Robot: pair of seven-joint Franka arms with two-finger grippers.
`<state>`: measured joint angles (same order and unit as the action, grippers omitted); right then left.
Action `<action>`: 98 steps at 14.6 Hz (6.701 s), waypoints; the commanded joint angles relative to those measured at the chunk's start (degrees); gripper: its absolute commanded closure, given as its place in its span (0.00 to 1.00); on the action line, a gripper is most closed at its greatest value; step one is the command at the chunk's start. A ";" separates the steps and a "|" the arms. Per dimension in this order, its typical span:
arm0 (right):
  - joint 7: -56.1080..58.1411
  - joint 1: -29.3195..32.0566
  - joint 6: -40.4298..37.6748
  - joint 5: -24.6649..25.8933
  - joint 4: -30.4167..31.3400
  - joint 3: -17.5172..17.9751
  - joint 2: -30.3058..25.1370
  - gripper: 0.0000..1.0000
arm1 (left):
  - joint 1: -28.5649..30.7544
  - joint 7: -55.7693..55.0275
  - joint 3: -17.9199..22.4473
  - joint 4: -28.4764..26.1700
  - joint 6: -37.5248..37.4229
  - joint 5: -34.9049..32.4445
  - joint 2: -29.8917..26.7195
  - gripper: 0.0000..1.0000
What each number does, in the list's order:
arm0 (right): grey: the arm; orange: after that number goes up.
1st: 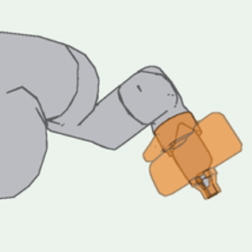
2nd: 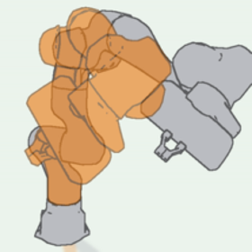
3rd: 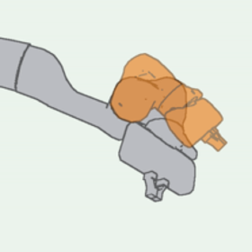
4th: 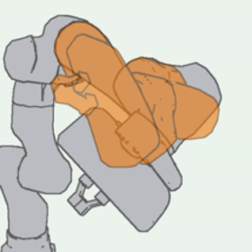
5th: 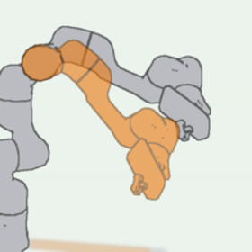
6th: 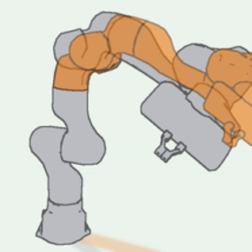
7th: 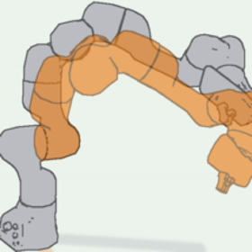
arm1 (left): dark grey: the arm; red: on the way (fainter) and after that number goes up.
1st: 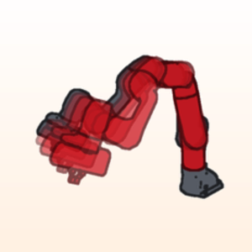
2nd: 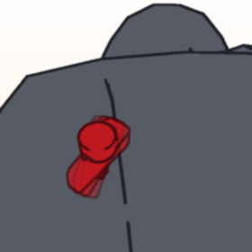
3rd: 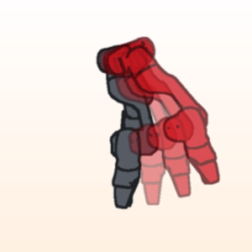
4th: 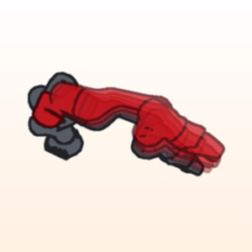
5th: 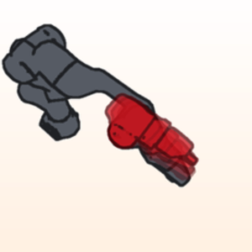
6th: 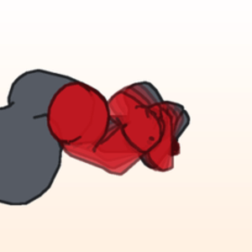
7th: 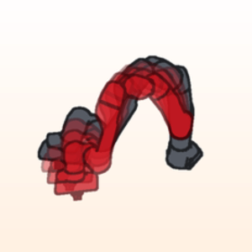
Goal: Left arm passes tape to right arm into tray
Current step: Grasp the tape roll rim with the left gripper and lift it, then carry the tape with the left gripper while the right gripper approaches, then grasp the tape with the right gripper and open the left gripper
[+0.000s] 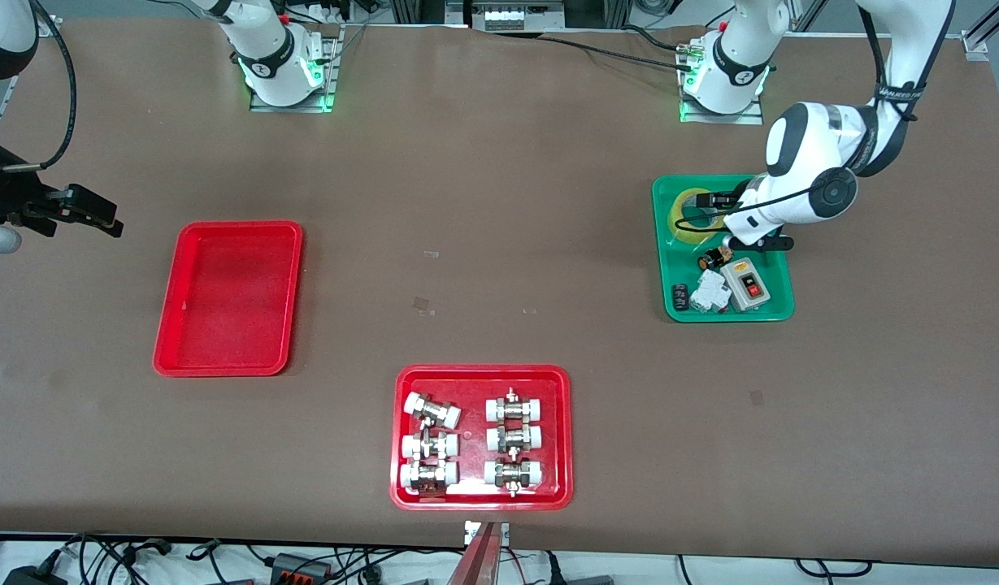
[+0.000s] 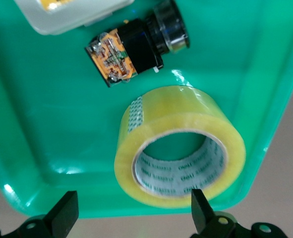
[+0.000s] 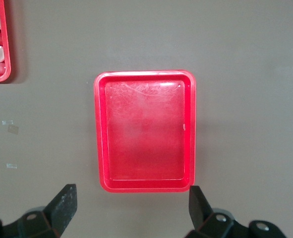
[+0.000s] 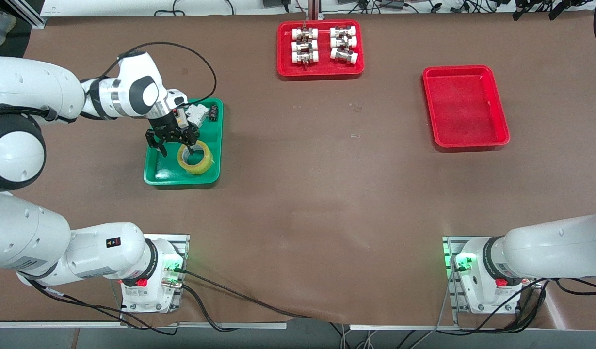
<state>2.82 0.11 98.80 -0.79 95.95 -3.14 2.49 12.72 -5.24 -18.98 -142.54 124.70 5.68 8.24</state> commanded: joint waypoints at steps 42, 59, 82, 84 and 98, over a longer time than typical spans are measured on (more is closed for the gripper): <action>0.25 -14.08 -2.30 -27.57 -4.27 1.29 7.01 0.00 | -29.69 -27.28 -6.42 68.01 -25.82 24.62 16.99 1.00; -8.44 -27.26 2.89 -45.62 -10.08 1.29 10.69 0.00 | -24.41 -26.84 -6.24 68.01 -26.44 32.29 16.64 1.00; -8.01 -26.04 1.13 -54.40 -10.26 0.85 12.72 0.00 | -24.15 -26.75 -6.24 68.01 -26.61 32.20 16.55 1.00; -8.10 -26.04 1.13 -54.50 -10.26 0.85 12.63 0.00 | -24.15 -26.75 -6.24 68.01 -26.61 32.20 16.55 1.00; -7.75 -25.78 -2.56 -54.58 -10.26 0.85 12.81 0.73 | -23.88 -26.22 -6.24 67.92 -26.70 32.11 16.55 1.00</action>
<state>-4.88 -26.27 97.47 -54.21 86.52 -2.34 15.12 -11.73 -31.98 -24.93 -76.22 99.18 36.90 24.48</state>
